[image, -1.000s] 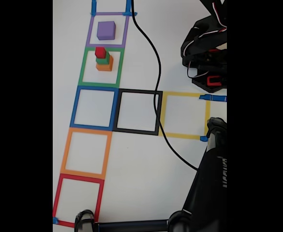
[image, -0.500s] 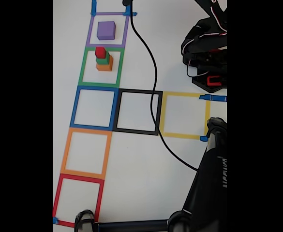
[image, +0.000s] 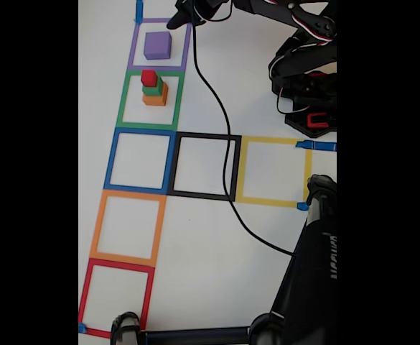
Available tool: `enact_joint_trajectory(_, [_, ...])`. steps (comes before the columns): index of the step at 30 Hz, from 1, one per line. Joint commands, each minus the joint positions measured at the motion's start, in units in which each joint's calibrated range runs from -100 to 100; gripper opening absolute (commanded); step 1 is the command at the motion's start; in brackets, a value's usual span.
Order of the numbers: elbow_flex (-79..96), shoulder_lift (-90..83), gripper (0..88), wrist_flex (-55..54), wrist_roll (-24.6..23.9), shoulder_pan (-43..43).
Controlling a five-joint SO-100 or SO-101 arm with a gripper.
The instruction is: Tower of hanoi
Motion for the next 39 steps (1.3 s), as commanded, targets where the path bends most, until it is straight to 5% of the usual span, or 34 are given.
enact_joint_trajectory(1, [0.1,6.3,33.3,-12.1,0.0,0.7])
enact_joint_trajectory(6, [1.1,14.5,46.1,-23.7,0.0,1.7])
enact_joint_trajectory(13, [3.9,21.0,50.7,-36.6,0.0,1.1])
enact_joint_trajectory(39, [8.6,45.0,48.0,-73.0,0.0,-5.7])
